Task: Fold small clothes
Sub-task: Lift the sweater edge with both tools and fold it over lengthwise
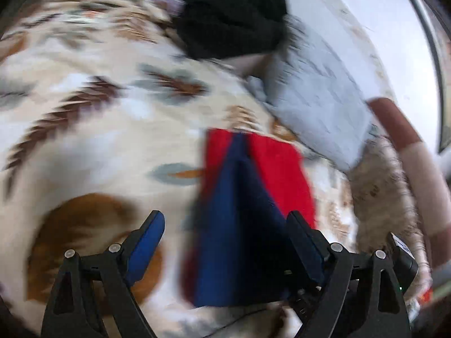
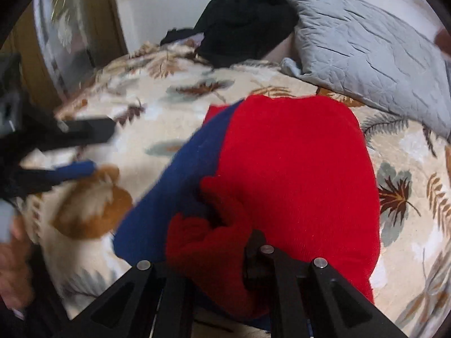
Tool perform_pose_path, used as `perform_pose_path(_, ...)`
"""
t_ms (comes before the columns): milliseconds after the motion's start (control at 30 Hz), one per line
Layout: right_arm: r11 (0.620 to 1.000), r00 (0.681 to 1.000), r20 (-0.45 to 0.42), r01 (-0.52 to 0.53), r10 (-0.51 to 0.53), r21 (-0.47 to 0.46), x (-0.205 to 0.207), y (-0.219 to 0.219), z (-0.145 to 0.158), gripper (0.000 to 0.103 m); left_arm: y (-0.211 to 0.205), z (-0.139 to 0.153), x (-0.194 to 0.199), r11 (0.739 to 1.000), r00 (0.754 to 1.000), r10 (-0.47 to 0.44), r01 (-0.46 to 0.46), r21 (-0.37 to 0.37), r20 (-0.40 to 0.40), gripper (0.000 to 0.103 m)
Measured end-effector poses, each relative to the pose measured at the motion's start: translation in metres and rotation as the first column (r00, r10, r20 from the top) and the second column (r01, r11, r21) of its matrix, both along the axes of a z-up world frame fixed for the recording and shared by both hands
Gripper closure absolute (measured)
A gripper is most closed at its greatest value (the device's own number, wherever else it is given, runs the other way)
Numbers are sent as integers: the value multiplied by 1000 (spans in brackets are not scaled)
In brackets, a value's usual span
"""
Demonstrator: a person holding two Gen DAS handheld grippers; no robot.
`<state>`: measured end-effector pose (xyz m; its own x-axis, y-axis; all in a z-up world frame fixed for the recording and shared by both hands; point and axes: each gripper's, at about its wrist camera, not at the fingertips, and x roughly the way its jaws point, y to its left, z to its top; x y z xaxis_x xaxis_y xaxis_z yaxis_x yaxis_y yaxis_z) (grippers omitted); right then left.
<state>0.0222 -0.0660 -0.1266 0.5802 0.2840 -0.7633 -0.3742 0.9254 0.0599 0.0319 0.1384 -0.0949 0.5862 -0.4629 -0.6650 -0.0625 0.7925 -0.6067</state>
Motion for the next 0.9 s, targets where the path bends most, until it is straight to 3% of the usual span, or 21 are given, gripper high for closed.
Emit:
perform_pose_path(133,999,1000,26,-16,15,28,2,-5,14,92,-35,3,38,992,992,-121,119,-45,-36,15)
perform_pose_path(267,998,1000,29,-6,4,70,1,-4,15,92,-63,-13,75,985,976,-168,172,20,-139,15)
perform_pose_path(300,997,1000,31,-7,5,76,-1,-5,16,92,-69,-22,83,983,966,-169,179,37,-194,25)
perform_pose_path(333,997,999,36,-7,4,80,-1,-5,18,92,-72,-26,85,982,962,-171,184,42,-211,59)
perform_pose_path(367,997,999,40,-9,6,82,-2,-6,20,92,-75,-29,89,980,959,-186,198,35,-215,77)
perform_pose_path(400,996,999,45,-13,9,83,-2,-5,22,92,-76,-28,91,976,955,-212,217,1,-208,83)
perform_pose_path(467,996,998,59,-24,19,82,-4,-2,27,92,-73,-13,88,978,969,-204,207,9,-137,85)
perform_pose_path(567,996,991,133,-45,34,81,-14,6,44,92,-60,19,65,975,975,-218,215,62,49,86)
perform_pose_path(633,993,983,177,-60,41,104,-22,12,54,90,-45,6,64,981,982,-188,186,50,17,86)
perform_pose_path(700,992,987,149,-79,64,94,-18,26,40,87,-35,-28,75,986,985,-149,155,64,-84,86)
perform_pose_path(733,993,991,93,-104,98,61,-13,36,24,70,-32,-43,79,987,981,-144,152,53,-129,85)
perform_pose_path(767,991,992,21,-129,128,28,-9,44,6,55,-28,-49,78,989,984,-146,149,16,-107,85)
perform_pose_path(800,989,989,-17,-143,144,22,-11,46,-4,53,-26,-46,75,988,984,-152,154,14,-90,85)
perform_pose_path(900,986,989,44,-145,142,79,-33,34,1,46,-28,-42,75,986,984,-160,163,33,-81,85)
